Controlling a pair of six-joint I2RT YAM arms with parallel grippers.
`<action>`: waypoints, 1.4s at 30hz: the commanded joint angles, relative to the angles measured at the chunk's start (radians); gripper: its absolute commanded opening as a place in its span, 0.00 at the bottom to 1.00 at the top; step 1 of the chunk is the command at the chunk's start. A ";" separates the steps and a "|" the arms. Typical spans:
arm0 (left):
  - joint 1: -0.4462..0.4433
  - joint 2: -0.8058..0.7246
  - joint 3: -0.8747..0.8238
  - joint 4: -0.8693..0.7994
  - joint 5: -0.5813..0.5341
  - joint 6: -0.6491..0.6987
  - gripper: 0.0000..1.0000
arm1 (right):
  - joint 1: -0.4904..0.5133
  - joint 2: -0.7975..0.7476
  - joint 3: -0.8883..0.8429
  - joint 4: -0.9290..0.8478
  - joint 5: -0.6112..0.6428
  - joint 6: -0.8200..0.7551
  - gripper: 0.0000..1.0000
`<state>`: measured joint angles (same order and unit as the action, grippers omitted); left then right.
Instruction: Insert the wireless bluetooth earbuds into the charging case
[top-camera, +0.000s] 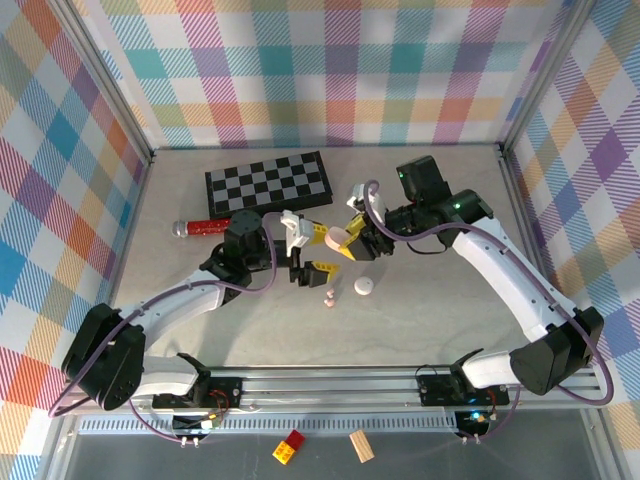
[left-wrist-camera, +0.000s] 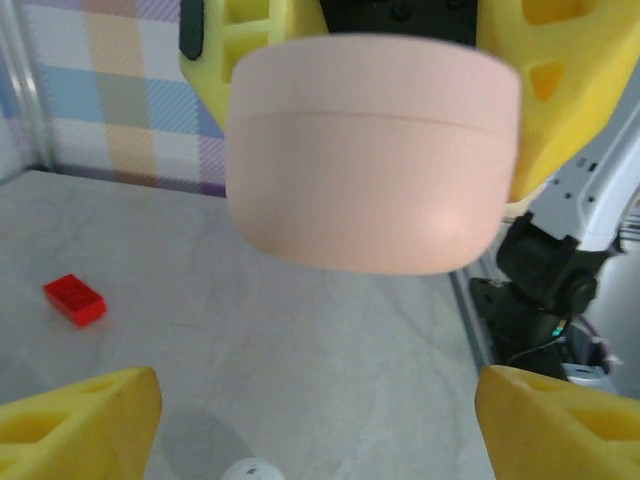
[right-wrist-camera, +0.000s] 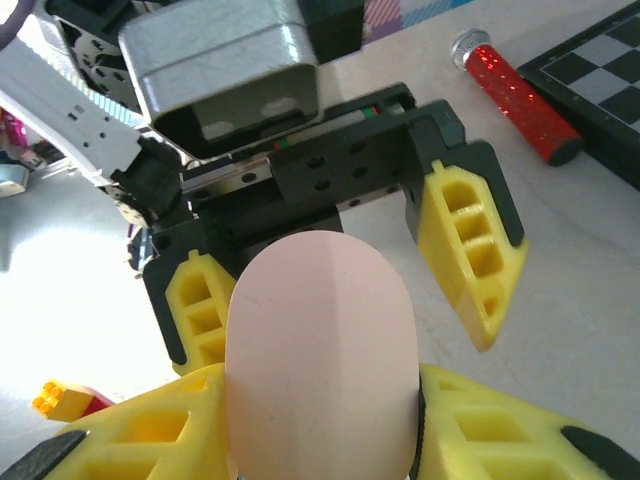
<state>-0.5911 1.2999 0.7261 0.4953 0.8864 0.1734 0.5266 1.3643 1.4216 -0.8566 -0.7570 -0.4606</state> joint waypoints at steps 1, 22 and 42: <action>-0.016 0.002 0.024 -0.039 0.086 0.006 0.76 | -0.002 0.005 0.044 -0.077 -0.088 -0.070 0.40; -0.021 0.030 0.084 -0.036 0.151 -0.093 0.66 | 0.030 0.054 0.034 -0.119 -0.012 -0.096 0.39; -0.021 0.027 0.084 -0.021 0.164 -0.107 0.54 | 0.032 0.069 0.025 -0.162 0.010 -0.131 0.39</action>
<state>-0.6010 1.3254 0.7830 0.4465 1.0134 0.0700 0.5514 1.4281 1.4364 -0.9897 -0.7353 -0.5552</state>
